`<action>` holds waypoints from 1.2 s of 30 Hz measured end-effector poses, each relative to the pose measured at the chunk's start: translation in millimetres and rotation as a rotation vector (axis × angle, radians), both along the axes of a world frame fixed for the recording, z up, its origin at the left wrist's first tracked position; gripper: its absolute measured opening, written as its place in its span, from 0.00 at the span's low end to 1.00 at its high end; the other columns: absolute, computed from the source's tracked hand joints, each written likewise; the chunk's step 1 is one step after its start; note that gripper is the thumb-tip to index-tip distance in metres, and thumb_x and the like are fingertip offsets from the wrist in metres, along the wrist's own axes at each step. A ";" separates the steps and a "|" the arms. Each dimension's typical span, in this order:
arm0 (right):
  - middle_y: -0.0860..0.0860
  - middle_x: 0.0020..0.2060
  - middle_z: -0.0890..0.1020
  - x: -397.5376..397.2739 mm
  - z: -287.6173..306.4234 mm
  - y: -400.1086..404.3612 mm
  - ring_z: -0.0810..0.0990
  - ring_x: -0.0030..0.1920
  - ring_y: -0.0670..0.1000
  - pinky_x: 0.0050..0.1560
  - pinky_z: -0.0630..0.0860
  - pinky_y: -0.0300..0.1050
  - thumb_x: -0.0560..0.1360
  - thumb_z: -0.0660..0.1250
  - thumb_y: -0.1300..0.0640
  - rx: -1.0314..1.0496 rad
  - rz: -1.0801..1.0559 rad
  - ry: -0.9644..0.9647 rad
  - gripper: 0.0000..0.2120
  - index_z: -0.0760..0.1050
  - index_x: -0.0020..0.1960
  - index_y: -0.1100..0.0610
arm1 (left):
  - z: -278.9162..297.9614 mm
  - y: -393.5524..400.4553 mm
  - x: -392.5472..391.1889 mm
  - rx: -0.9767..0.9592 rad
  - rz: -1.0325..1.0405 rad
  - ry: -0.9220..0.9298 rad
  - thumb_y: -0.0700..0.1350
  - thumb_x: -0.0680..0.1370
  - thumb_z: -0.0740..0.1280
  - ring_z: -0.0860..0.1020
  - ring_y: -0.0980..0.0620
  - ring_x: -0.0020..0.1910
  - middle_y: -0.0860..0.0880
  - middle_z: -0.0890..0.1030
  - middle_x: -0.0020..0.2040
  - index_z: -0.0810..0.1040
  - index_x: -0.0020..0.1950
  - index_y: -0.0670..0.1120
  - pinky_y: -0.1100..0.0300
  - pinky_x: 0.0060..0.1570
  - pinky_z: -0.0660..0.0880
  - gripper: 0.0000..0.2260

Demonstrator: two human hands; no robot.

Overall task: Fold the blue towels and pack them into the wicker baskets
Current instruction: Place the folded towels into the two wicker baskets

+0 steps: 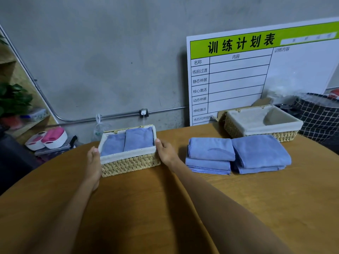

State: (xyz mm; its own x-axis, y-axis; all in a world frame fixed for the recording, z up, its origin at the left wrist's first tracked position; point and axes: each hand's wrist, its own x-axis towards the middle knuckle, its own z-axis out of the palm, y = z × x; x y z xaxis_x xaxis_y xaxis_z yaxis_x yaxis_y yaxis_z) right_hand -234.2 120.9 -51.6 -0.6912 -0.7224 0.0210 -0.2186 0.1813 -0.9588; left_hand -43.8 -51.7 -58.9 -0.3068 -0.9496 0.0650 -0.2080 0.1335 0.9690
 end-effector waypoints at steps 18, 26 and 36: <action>0.56 0.55 0.81 -16.1 -0.4 12.3 0.76 0.57 0.56 0.57 0.70 0.49 0.85 0.53 0.50 -0.030 -0.040 0.026 0.18 0.77 0.64 0.57 | -0.5 12.0 -9.5 -0.045 -0.093 -0.061 0.59 0.86 0.49 0.65 0.45 0.75 0.47 0.65 0.78 0.59 0.80 0.52 0.44 0.74 0.63 0.24; 0.53 0.46 0.79 -92.9 51.6 46.1 0.81 0.51 0.60 0.50 0.76 0.51 0.81 0.60 0.52 0.021 -0.098 0.259 0.13 0.77 0.61 0.57 | 67.3 81.9 -46.1 -0.575 0.026 -0.083 0.50 0.84 0.62 0.74 0.47 0.65 0.46 0.76 0.67 0.68 0.76 0.49 0.53 0.61 0.72 0.20; 0.58 0.61 0.81 -248.0 78.1 235.4 0.78 0.62 0.58 0.60 0.71 0.48 0.83 0.62 0.53 0.056 -0.382 0.458 0.16 0.76 0.66 0.60 | 95.0 230.7 -265.6 -0.227 -0.674 -0.062 0.64 0.74 0.71 0.75 0.49 0.67 0.45 0.76 0.69 0.53 0.81 0.54 0.57 0.66 0.71 0.42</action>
State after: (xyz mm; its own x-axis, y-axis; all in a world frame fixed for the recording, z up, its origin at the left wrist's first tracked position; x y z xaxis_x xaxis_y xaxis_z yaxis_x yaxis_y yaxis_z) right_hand -482.2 356.3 26.5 -0.8316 -0.4334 0.3473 -0.5170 0.3759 -0.7690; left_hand -309.4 179.1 36.2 -0.8318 -0.5168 0.2022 -0.0628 0.4497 0.8910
